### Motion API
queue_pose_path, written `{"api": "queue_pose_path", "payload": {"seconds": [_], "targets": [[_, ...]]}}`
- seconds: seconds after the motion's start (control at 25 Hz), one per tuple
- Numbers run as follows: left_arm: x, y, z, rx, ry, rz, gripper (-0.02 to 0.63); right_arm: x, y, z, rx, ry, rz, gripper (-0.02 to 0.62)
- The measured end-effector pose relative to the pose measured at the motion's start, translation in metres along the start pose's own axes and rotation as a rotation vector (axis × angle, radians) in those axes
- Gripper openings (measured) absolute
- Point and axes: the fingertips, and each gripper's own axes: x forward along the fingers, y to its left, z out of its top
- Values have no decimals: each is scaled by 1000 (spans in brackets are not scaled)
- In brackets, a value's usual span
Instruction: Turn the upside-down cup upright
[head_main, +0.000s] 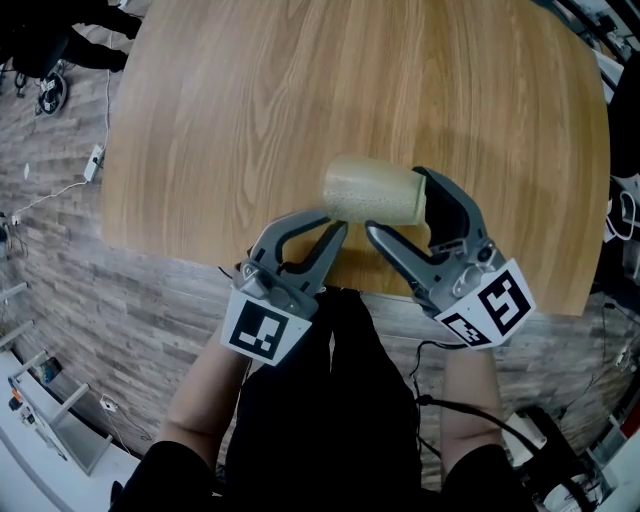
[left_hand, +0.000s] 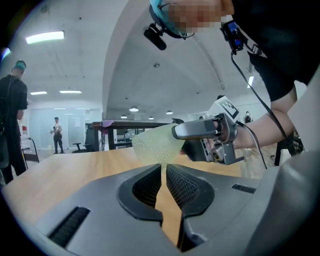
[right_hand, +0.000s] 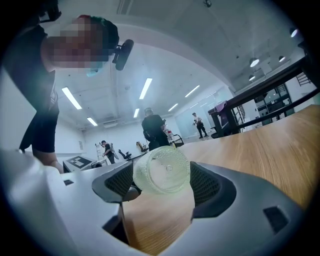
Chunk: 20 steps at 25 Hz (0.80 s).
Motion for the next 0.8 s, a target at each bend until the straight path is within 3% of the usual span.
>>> {"api": "queue_pose_path", "payload": {"seconds": [0.24,0.48,0.6,0.8], "targets": [[1,1,-1,51,12,11,20,0,-5,-5,-25,26,-13,301],[-2,12,-9,36,45,24,17,0,-13,-13,-3,38,-58,300],[-1,10,-10,59,66,18,17,0,-16,-18,-106,86,-79,300],[-1,8,-8,51,106,-27,17,2,-15,-48,-358,264,-84,301]]}}
